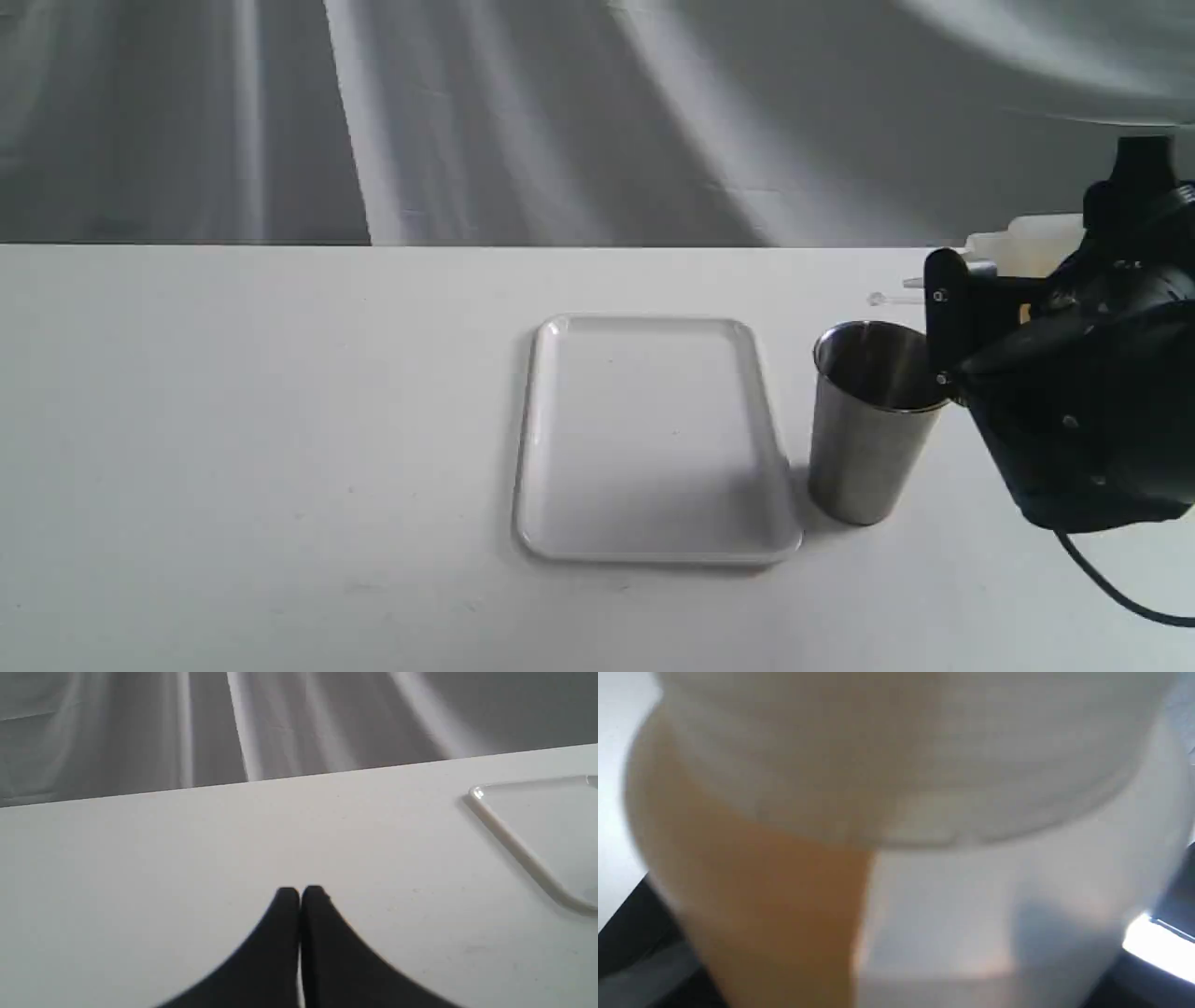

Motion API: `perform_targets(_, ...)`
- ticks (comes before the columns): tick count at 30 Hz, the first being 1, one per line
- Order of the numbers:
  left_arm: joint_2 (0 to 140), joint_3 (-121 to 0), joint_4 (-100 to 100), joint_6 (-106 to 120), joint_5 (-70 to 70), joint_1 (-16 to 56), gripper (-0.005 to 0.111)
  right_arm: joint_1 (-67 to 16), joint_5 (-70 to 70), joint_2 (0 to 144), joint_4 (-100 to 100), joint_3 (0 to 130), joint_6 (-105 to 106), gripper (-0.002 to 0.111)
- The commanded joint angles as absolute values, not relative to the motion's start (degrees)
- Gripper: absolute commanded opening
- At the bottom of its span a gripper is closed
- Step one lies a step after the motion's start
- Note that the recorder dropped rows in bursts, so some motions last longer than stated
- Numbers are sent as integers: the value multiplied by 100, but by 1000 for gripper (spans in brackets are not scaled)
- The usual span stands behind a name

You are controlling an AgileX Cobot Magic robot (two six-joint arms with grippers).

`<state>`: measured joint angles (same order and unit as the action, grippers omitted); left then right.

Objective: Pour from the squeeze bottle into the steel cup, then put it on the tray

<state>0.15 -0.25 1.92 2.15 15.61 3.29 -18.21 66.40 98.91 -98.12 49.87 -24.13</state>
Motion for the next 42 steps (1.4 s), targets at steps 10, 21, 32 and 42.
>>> perform_targets(10,0,0,188,203,1522,362,0,-1878,6901,9807,-9995,5348,-1815,16)
perform_targets(21,0,0,188,191,1522,362,0,-1878,6996,9807,-9995,5348,-1013,16)
perform_targets(32,0,0,188,191,1522,362,0,-1878,6996,9807,-9995,5348,-659,16)
perform_targets(42,0,0,188,191,1522,362,0,-1878,6996,9807,-9995,5348,-36,16)
